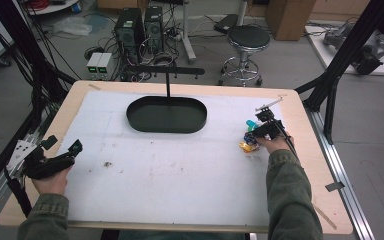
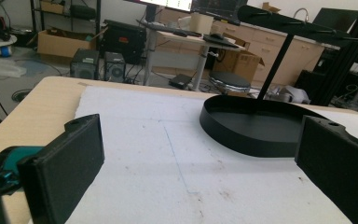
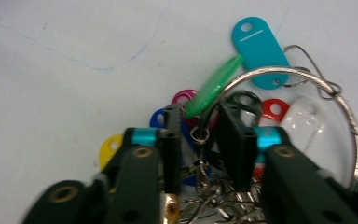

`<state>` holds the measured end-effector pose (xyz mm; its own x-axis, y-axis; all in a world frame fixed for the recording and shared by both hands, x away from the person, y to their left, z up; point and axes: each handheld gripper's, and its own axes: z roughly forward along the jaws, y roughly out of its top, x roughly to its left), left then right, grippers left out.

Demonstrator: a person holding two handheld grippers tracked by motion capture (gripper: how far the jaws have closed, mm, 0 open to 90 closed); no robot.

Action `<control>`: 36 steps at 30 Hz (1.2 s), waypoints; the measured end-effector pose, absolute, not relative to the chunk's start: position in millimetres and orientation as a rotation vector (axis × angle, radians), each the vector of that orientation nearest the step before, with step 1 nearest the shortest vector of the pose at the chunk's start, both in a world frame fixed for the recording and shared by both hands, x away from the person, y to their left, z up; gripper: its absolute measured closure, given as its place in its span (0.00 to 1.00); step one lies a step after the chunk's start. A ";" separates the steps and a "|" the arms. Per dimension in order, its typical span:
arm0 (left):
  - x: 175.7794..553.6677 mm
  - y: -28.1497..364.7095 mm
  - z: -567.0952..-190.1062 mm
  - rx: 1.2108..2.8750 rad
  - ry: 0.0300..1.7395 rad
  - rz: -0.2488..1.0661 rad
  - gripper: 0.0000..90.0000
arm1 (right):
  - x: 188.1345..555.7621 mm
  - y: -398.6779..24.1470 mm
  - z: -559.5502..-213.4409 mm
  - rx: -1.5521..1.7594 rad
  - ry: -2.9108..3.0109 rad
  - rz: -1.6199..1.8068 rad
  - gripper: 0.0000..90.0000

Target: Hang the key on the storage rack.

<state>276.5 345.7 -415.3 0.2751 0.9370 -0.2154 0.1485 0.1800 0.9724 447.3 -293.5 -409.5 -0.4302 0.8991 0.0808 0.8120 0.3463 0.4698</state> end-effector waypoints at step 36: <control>275.5 347.2 -414.7 1.248 1.152 0.774 0.02 | 418.3 -278.8 -342.4 1.319 2.408 0.699 0.92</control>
